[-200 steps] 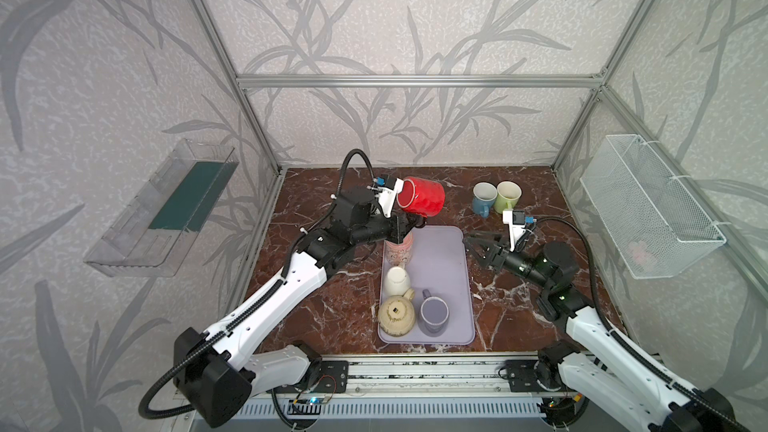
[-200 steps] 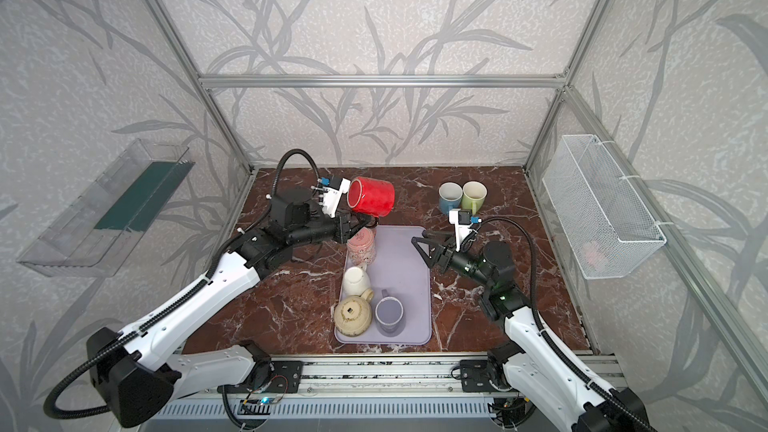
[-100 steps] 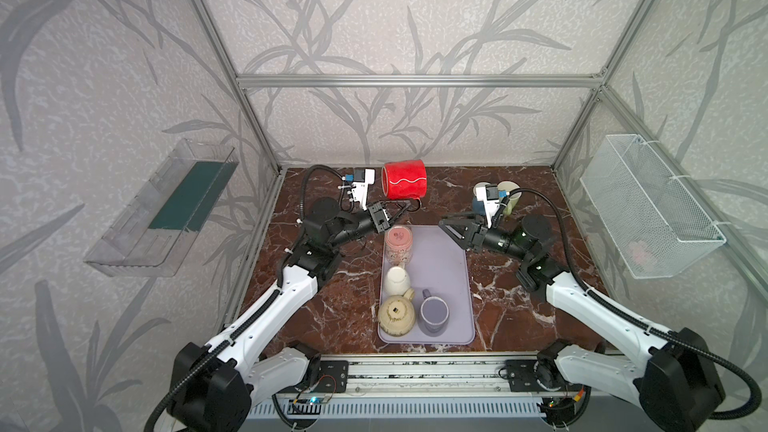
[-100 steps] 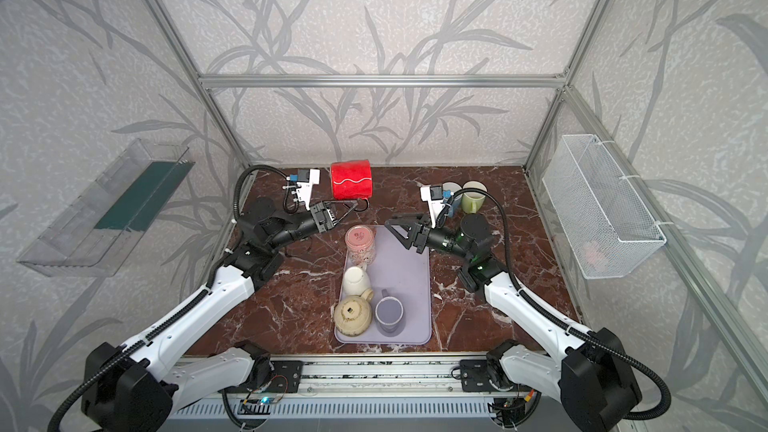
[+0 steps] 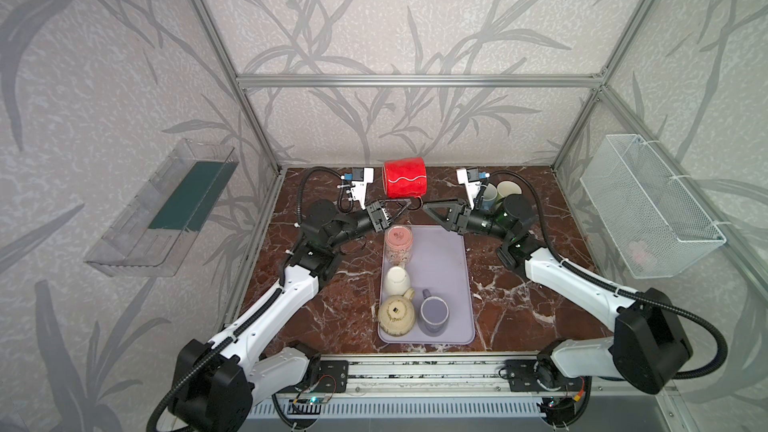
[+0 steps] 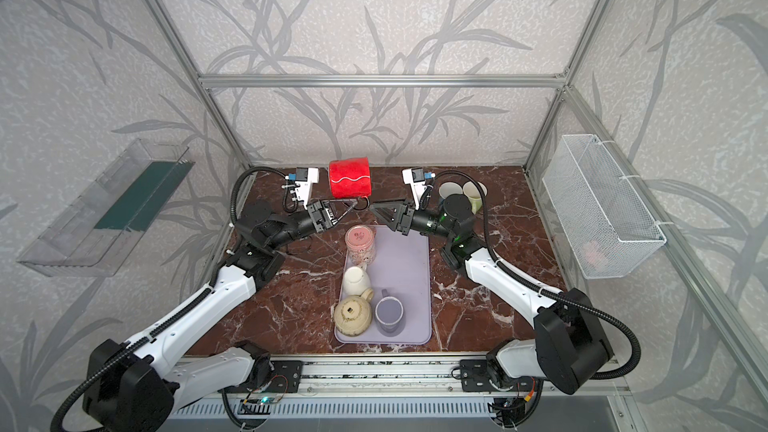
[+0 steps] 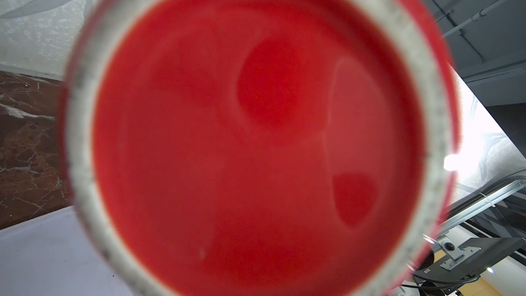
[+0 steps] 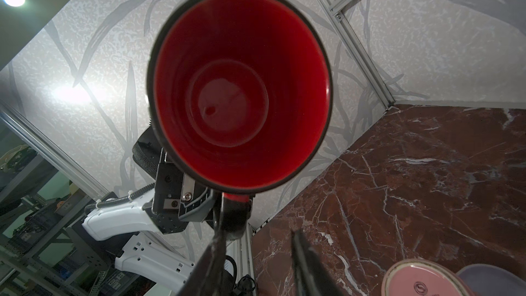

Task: Turn the mug right side up
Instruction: 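Close the right gripper on the red mug's rim beside the left gripper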

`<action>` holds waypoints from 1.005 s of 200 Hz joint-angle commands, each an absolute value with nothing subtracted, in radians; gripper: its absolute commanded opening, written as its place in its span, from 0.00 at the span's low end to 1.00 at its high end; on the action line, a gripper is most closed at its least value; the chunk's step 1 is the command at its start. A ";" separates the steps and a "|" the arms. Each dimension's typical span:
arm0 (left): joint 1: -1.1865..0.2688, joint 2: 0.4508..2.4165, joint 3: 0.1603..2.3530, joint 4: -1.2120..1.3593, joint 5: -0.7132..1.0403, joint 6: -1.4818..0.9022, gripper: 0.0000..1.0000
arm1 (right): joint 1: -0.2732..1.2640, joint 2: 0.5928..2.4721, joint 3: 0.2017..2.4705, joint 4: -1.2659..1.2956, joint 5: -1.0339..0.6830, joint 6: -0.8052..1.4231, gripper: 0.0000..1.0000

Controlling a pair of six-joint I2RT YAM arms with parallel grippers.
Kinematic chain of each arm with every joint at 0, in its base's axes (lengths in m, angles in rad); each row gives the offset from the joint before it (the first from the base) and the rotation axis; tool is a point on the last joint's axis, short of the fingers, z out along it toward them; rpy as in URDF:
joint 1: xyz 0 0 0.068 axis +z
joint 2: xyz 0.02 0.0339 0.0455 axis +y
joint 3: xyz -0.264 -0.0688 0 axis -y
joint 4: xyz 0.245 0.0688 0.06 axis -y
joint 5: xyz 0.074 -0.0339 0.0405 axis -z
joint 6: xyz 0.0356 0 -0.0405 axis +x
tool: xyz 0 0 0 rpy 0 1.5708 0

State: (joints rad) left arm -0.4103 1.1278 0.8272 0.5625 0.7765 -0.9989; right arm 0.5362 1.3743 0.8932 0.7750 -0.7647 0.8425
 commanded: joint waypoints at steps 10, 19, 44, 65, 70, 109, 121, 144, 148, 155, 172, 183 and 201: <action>-0.407 1.120 0.830 0.689 0.799 -0.997 0.00 | 0.538 1.388 0.959 0.820 -0.788 0.862 0.37; -0.408 1.121 0.828 0.686 0.798 -0.994 0.00 | 0.538 1.393 0.964 0.814 -0.787 0.864 0.36; -0.407 1.132 0.827 0.685 0.798 -0.992 0.00 | 0.540 1.400 0.971 0.808 -0.779 0.864 0.34; -0.408 1.143 0.829 0.687 0.802 -0.993 0.00 | 0.542 1.409 0.977 0.802 -0.778 0.865 0.33; -0.408 1.144 0.829 0.688 0.802 -0.994 0.00 | 0.544 1.413 0.979 0.802 -0.778 0.862 0.32; -0.410 1.155 0.829 0.683 0.811 -0.992 0.00 | 0.559 1.446 0.993 0.808 -0.783 0.864 0.31; -0.410 1.156 0.827 0.680 0.810 -0.989 0.00 | 0.564 1.460 1.000 0.813 -0.787 0.865 0.30; -0.411 1.161 0.828 0.681 0.811 -0.991 0.00 | 0.568 1.484 1.012 0.833 -0.789 0.883 0.29; -0.410 1.163 0.830 0.680 0.813 -0.990 0.00 | 0.568 1.487 1.014 0.838 -0.790 0.886 0.29; -0.411 1.167 0.829 0.680 0.814 -0.990 0.00 | 0.570 1.492 1.018 0.843 -0.790 0.890 0.29; -0.412 1.177 0.828 0.684 0.818 -0.990 0.00 | 0.571 1.503 1.027 0.851 -0.788 0.895 0.29; -0.414 1.192 0.829 0.708 0.836 -0.992 0.00 | 0.573 1.509 1.032 0.857 -0.788 0.902 0.29; -0.418 1.217 0.827 0.749 0.851 -1.021 0.00 | 0.576 1.521 1.042 0.866 -0.791 0.909 0.29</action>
